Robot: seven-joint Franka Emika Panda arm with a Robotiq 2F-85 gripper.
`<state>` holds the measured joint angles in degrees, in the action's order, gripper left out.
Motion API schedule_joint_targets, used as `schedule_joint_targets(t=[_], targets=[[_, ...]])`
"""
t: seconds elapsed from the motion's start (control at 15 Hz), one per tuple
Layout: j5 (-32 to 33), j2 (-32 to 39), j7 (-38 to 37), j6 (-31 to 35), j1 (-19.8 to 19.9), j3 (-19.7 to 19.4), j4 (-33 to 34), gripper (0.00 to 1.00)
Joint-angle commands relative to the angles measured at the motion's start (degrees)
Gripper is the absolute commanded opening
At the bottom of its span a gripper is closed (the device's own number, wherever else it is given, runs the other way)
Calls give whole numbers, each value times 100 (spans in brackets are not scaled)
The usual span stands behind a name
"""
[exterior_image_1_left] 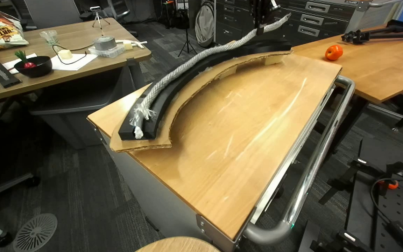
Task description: Align the rope with the black object
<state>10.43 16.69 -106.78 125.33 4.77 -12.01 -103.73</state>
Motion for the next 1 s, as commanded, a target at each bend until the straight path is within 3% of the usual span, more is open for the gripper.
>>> schedule_joint_targets(t=[0.0, 0.93], targets=[[174, 53, -143, 159, -63, -49, 51, 3], [-587, 369, -31, 31, 195, -60, 96, 3]])
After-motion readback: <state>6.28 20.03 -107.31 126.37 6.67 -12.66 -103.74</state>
